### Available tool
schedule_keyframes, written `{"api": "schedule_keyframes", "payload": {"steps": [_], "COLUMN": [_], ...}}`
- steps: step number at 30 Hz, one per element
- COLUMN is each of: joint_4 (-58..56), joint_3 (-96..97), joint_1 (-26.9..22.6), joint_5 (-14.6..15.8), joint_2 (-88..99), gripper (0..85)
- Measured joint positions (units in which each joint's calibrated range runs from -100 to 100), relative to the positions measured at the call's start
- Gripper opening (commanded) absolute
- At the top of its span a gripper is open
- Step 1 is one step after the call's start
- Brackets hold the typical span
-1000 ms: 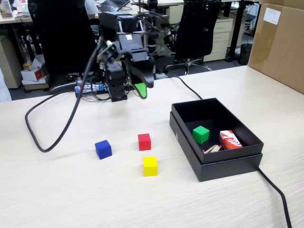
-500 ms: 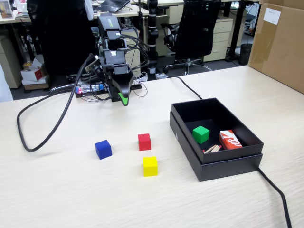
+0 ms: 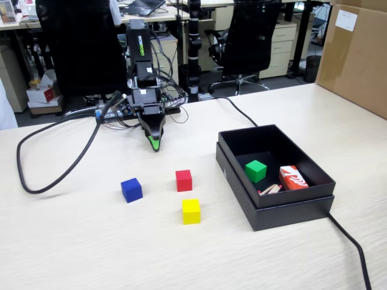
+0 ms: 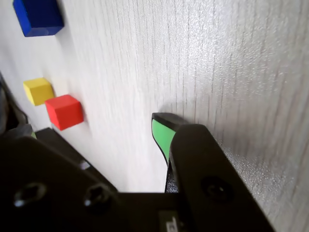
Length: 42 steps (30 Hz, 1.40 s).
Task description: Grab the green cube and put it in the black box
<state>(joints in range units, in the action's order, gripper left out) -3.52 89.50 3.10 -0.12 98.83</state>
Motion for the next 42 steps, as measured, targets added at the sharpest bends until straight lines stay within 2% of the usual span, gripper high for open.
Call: {"api": "schedule_keyframes", "payload": {"steps": [2, 12, 42], "joint_4": [5.6, 9.0, 8.8], "joint_3": [3.3, 6.8, 7.3], "joint_1": [0.0, -0.2, -0.2], "joint_5": [0.0, 0.0, -0.7], "joint_2": [0.4, 0.8, 0.5], "gripper": [48.8, 49.6, 48.8]}}
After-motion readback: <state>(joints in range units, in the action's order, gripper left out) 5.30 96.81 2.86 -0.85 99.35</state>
